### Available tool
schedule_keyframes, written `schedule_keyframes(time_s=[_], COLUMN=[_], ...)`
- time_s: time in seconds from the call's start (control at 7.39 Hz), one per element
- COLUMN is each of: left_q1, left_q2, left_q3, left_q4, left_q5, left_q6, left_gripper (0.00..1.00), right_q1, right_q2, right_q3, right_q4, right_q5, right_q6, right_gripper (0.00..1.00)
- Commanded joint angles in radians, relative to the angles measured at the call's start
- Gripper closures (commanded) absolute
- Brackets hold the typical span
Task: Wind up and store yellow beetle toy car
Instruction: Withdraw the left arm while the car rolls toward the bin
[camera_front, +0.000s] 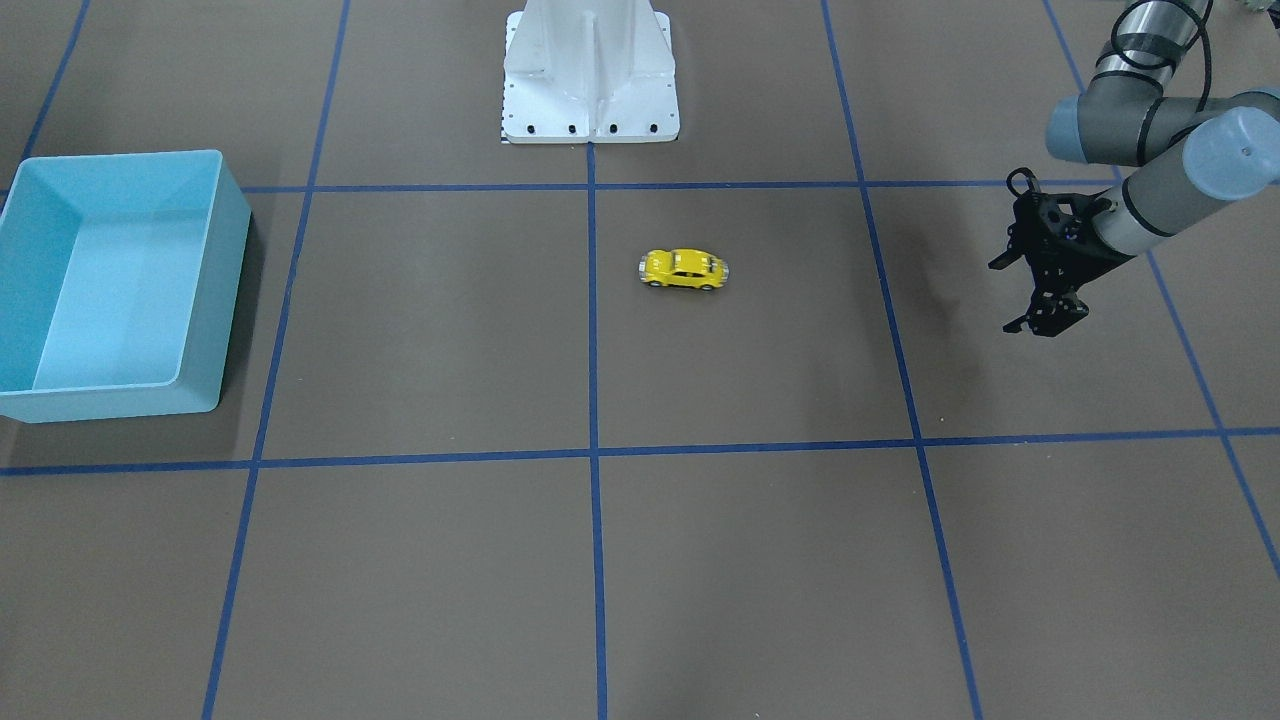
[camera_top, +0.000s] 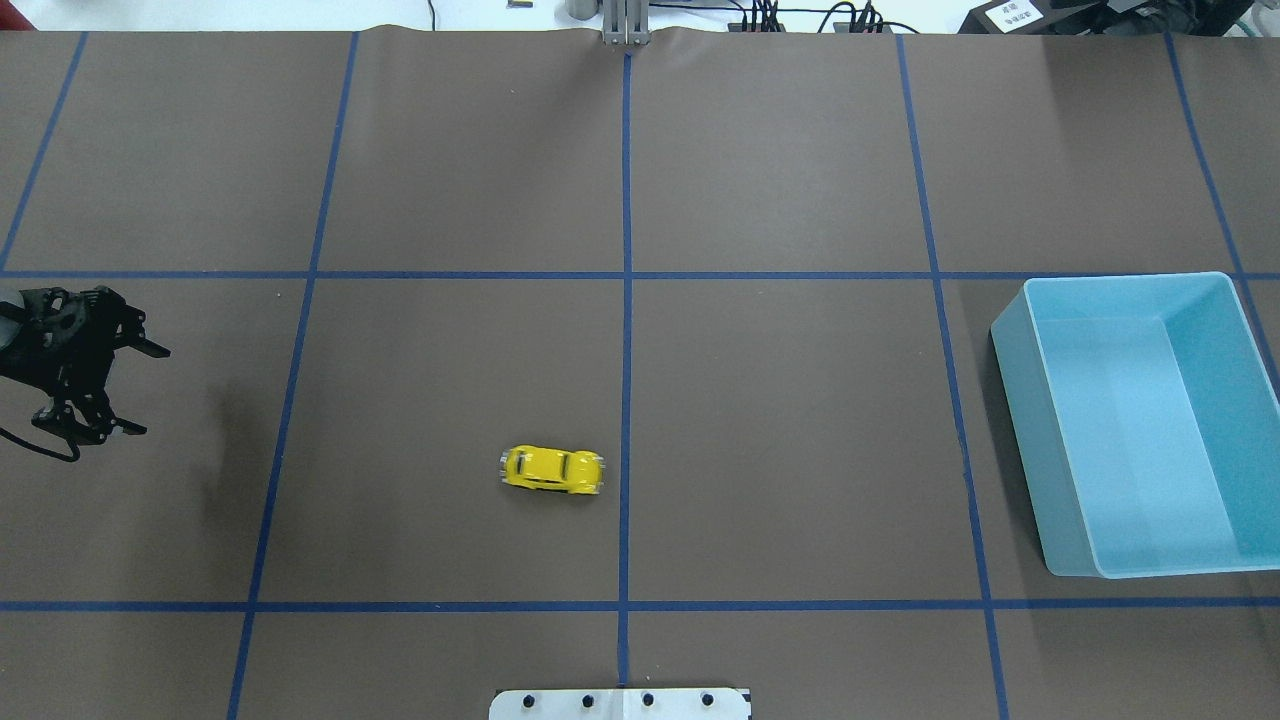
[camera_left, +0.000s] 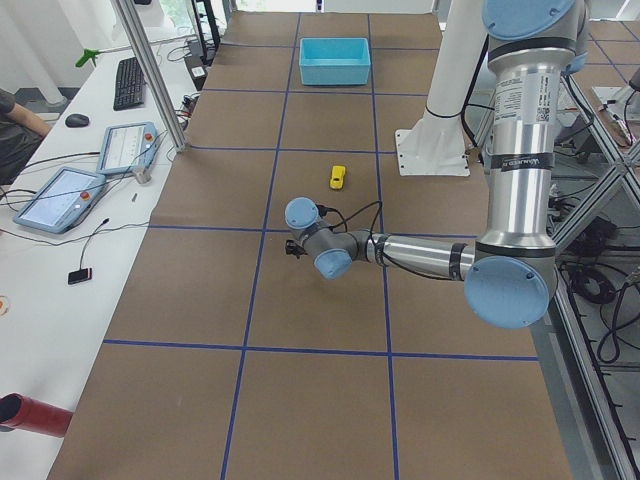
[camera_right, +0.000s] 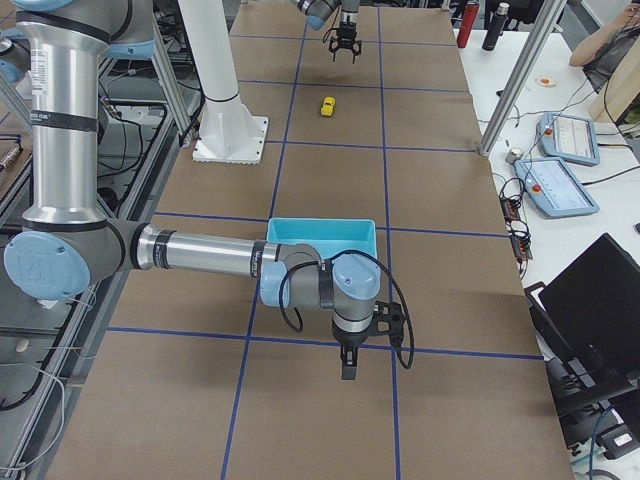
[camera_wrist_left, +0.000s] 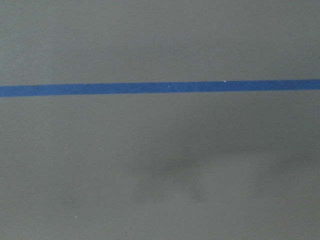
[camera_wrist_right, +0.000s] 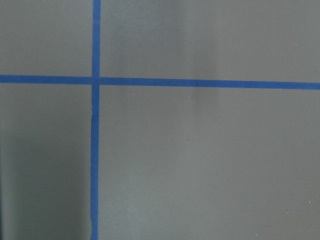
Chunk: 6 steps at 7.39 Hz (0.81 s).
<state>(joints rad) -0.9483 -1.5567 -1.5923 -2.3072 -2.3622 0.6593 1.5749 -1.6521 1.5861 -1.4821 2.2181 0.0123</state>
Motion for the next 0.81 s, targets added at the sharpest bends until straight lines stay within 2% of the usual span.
schedule_keyframes(time_s=[0.0, 0.68], left_q1=[-0.05, -0.274], left_q2=[0.001, 0.0], left_q3=[0.0, -0.002], left_q4=[0.055, 0.316], left_q5=[-0.002, -0.005], left_q6=[-0.004, -0.009], left_gripper=[0.0, 0.0], right_q1=[0.0, 0.0], right_q2=[0.0, 0.0], right_q3=[-0.002, -0.002], right_q4=[0.0, 0.0], right_q5=[0.0, 0.0], right_q6=[0.0, 0.0], right_gripper=[0.01, 0.01])
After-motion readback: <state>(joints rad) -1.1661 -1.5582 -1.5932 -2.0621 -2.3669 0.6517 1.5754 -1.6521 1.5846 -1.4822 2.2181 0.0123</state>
